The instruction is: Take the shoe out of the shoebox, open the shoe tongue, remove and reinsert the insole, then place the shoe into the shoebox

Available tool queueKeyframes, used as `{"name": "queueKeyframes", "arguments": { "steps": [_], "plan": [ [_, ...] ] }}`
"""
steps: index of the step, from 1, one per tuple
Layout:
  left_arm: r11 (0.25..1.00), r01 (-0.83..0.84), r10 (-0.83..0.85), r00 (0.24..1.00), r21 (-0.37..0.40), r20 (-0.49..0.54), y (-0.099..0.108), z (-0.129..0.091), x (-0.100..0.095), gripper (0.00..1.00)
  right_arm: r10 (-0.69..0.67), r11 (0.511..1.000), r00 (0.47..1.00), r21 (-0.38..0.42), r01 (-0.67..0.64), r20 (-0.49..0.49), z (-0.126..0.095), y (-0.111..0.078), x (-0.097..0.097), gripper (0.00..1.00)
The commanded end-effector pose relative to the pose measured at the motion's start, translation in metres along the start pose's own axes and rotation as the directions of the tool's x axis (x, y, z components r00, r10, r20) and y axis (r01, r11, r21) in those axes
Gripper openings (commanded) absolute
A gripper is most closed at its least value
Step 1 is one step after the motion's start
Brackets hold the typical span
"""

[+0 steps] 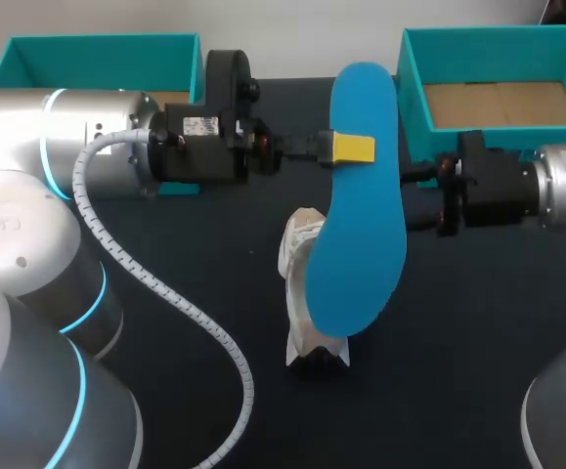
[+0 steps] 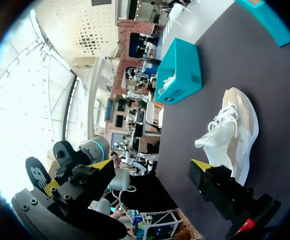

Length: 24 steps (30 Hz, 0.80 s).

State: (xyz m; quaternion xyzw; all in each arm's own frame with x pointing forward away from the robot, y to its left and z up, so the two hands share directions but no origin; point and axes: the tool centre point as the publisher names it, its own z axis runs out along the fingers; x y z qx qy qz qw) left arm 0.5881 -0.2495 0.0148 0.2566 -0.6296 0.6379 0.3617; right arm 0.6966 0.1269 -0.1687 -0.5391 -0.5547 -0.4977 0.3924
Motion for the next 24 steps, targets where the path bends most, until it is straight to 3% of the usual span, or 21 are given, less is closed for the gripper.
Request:
{"name": "queueKeyframes", "arguments": {
  "steps": [1, 8, 13, 17, 19, 23, 24],
  "plan": [
    [1.0, 0.0, 0.0, 1.0, 0.002, 0.0, 0.002, -0.001, 0.0, 0.0, 0.001, 1.0, 1.0, -0.002, -0.001, 0.002, 0.002, 0.0, 0.0, 1.0],
    [1.0, -0.02, 0.02, 0.999, -0.002, -0.033, 0.006, -0.004, -0.004, 0.0, 0.001, 1.0, 1.0, -0.002, -0.001, 0.002, 0.002, 0.0, 0.0, 1.0],
    [0.965, -0.26, 0.259, 0.966, -0.022, -0.016, 0.007, -0.011, -0.009, 0.0, 0.001, 1.0, 1.0, -0.002, -0.001, 0.002, 0.002, 0.0, 0.0, 1.0],
    [0.856, -0.513, 0.512, 0.858, -0.064, -0.036, 0.014, -0.024, -0.017, 0.0, 0.001, 1.0, 1.0, -0.002, -0.001, 0.002, 0.002, 0.0, 0.0, 1.0],
    [0.831, -0.553, 0.552, 0.833, -0.054, -0.04, 0.016, -0.028, -0.018, 0.0, 0.001, 1.0, 1.0, -0.002, -0.001, 0.002, 0.002, 0.0, 0.0, 1.0],
    [0.634, -0.77, 0.772, 0.636, -0.07, 0.001, 0.022, -0.041, -0.03, 0.0, 0.001, 1.0, 1.0, -0.002, -0.001, 0.002, 0.002, 0.0, 0.0, 1.0],
    [0.543, -0.837, 0.84, 0.543, -0.075, 0.021, 0.023, -0.043, -0.035, 0.0, 0.001, 1.0, 1.0, -0.002, -0.001, 0.002, 0.002, 0.0, 0.0, 1.0]
  ]
}}
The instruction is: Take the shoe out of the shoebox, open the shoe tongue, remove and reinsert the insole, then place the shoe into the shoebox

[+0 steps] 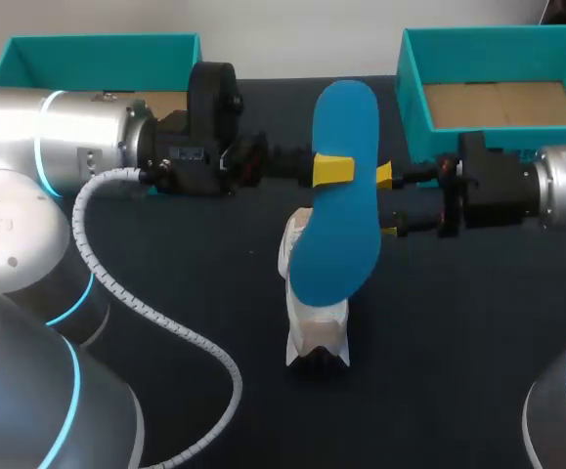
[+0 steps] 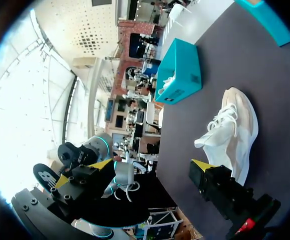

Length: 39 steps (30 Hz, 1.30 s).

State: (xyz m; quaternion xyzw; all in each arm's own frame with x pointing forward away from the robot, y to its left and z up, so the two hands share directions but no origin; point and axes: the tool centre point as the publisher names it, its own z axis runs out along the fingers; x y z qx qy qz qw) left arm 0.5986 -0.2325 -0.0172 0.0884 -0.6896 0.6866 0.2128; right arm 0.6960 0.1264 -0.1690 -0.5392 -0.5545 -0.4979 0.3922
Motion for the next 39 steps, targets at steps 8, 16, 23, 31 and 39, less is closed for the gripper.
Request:
{"name": "queueKeyframes", "arguments": {
  "steps": [8, 16, 23, 31, 39],
  "plan": [
    [0.587, -0.81, 0.799, 0.582, 0.016, 0.153, 0.02, -0.033, -0.013, 0.0, 0.001, 1.0, 1.0, -0.001, -0.001, 0.003, 0.002, 0.0, 0.0, 1.0],
    [0.344, -0.938, 0.93, 0.347, 0.043, 0.118, 0.018, -0.037, -0.025, 0.0, 0.001, 1.0, 1.0, -0.001, -0.001, 0.003, 0.002, 0.0, 0.0, 1.0],
    [0.344, -0.938, 0.93, 0.347, 0.043, 0.118, 0.018, -0.037, -0.025, 0.0, 0.001, 1.0, 1.0, -0.001, -0.001, 0.003, 0.002, 0.0, 0.0, 1.0],
    [0.344, -0.938, 0.93, 0.347, 0.043, 0.118, 0.018, -0.037, -0.025, 0.0, 0.001, 1.0, 1.0, -0.001, -0.001, 0.003, 0.002, 0.0, 0.0, 1.0],
    [-0.013, -1.0, 0.997, -0.014, -0.009, 0.08, 0.038, -0.063, -0.045, 0.0, 0.001, 1.0, 1.0, -0.001, -0.001, 0.003, 0.002, 0.0, 0.0, 1.0]
  ]
}}
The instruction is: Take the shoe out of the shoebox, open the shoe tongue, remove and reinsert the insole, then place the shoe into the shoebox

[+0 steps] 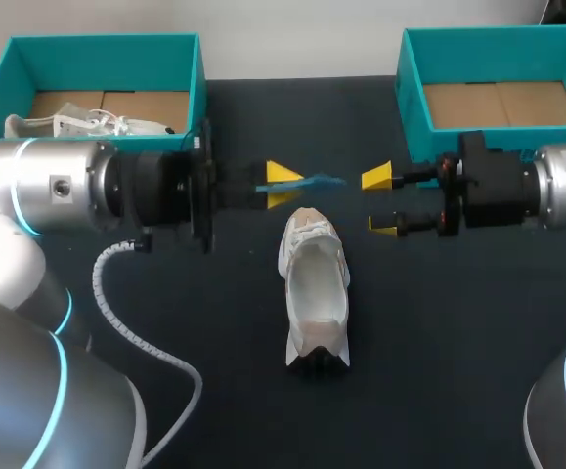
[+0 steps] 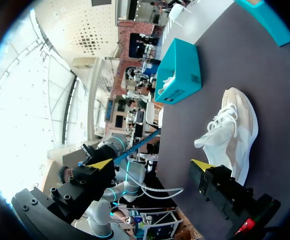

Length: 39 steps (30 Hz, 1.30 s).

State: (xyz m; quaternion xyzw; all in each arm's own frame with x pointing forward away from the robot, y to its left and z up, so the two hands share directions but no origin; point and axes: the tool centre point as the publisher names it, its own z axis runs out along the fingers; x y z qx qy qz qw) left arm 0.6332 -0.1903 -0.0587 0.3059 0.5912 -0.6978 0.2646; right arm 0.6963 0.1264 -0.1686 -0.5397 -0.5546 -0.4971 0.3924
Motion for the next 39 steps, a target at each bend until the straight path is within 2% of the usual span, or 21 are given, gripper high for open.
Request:
{"name": "queueKeyframes", "arguments": {
  "steps": [1, 2, 5, 10, 16, 18, 24, 26, 27, 29, 30, 35, 36, 39],
  "plan": [
    [0.951, -0.308, 0.308, 0.951, 0.005, -0.007, 0.01, -0.016, 0.01, 0.0, 0.0, 1.0, 1.0, -0.002, 0.0, 0.001, 0.003, 0.0, 0.0, 1.0],
    [0.92, -0.392, 0.392, 0.919, 0.011, -0.039, 0.012, -0.017, 0.013, 0.0, 0.0, 1.0, 1.0, -0.002, 0.0, 0.001, 0.003, 0.0, 0.0, 1.0],
    [0.878, -0.478, 0.479, 0.877, 0.016, -0.044, 0.02, -0.017, 0.025, 0.0, 0.0, 1.0, 1.0, -0.002, 0.0, 0.001, 0.003, 0.0, 0.0, 1.0],
    [0.872, -0.489, 0.488, 0.871, -0.003, -0.051, 0.026, -0.017, 0.037, 0.0, 0.001, 1.0, 1.0, 0.001, -0.001, -0.002, 0.002, 0.0, 0.0, 1.0],
    [0.772, -0.635, 0.629, 0.766, -0.007, -0.134, 0.039, -0.018, 0.053, 0.0, 0.003, 0.999, 0.999, 0.034, -0.002, -0.036, 0.013, 0.001, 0.006, 1.0],
    [0.773, -0.634, 0.626, 0.768, -0.02, -0.133, 0.042, -0.017, 0.055, 0.0, 0.005, 0.999, 0.999, 0.046, -0.003, -0.046, 0.017, 0.001, 0.007, 1.0],
    [0.723, -0.691, 0.682, 0.718, -0.017, -0.137, 0.054, -0.005, 0.066, 0.0, 0.005, 0.997, 0.997, 0.078, 0.001, -0.072, 0.032, 0.002, 0.009, 1.0],
    [0.688, -0.726, 0.717, 0.681, -0.008, -0.15, 0.058, -0.001, 0.069, 0.0, 0.007, 0.996, 0.997, 0.084, 0.0, -0.081, 0.036, 0.002, 0.009, 1.0],
    [0.697, -0.717, 0.709, 0.69, -0.01, -0.146, 0.059, 0.001, 0.071, 0.0, 0.009, 0.996, 0.997, 0.089, -0.002, -0.083, 0.038, 0.002, 0.01, 1.0],
    [0.655, -0.756, 0.746, 0.647, -0.001, -0.158, 0.061, 0.004, 0.073, 0.0, 0.008, 0.996, 0.996, 0.094, 0.0, -0.088, 0.04, 0.002, 0.01, 1.0],
    [0.676, -0.737, 0.728, 0.67, -0.01, -0.147, 0.062, 0.006, 0.076, 0.0, 0.008, 0.995, 0.996, 0.104, 0.002, -0.09, 0.043, 0.001, 0.011, 1.0],
    [0.623, -0.782, 0.771, 0.617, -0.012, -0.158, 0.073, 0.013, 0.081, 0.0, 0.014, 0.992, 0.994, 0.124, -0.001, -0.108, 0.05, -0.001, 0.012, 0.99],
    [0.622, -0.783, 0.771, 0.617, -0.022, -0.156, 0.075, 0.014, 0.083, 0.0, 0.017, 0.992, 0.994, 0.128, -0.003, -0.109, 0.051, -0.002, 0.012, 0.93],
    [0.612, -0.79, 0.778, 0.608, -0.028, -0.158, 0.079, 0.016, 0.086, 0.0, 0.025, 0.991, 0.993, 0.135, -0.009, -0.117, 0.053, -0.004, 0.012, 0.64]
  ]
}}
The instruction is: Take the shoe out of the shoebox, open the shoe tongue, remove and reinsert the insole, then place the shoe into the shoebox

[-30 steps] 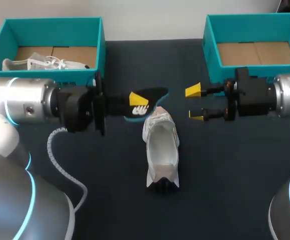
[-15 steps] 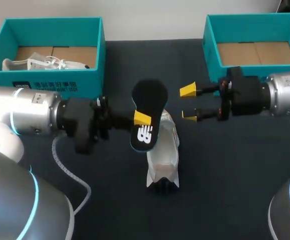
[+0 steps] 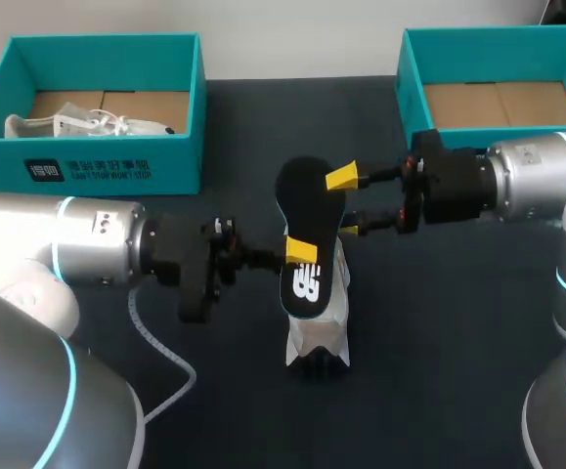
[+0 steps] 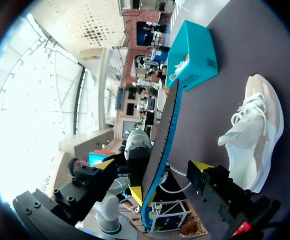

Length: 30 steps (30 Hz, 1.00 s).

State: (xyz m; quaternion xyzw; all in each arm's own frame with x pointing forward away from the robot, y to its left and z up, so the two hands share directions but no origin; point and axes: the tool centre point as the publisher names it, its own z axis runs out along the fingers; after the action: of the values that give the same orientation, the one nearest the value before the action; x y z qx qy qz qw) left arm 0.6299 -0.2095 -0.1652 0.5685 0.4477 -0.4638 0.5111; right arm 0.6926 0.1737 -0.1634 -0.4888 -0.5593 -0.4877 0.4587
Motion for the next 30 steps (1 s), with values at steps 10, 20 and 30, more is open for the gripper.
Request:
{"name": "queueKeyframes", "arguments": {
  "steps": [10, 20, 30],
  "plan": [
    [0.998, -0.042, 0.042, 0.999, -0.038, -0.004, 0.005, 0.017, 0.018, 0.0, 0.025, 0.999, 0.999, 0.028, -0.024, -0.027, 0.013, 0.0, -0.008, 0.28],
    [0.998, -0.004, 0.005, 1.0, -0.058, 0.019, -0.003, 0.014, 0.018, 0.0, 0.036, 0.999, 0.999, 0.031, -0.035, -0.032, 0.013, 0.001, -0.011, 0.0],
    [0.993, 0.05, -0.045, 0.998, -0.107, 0.048, 0.0, -0.014, 0.019, 1.0, 0.052, 0.998, 0.998, 0.033, -0.051, -0.036, 0.007, 0.002, -0.017, 0.0]
  ]
}}
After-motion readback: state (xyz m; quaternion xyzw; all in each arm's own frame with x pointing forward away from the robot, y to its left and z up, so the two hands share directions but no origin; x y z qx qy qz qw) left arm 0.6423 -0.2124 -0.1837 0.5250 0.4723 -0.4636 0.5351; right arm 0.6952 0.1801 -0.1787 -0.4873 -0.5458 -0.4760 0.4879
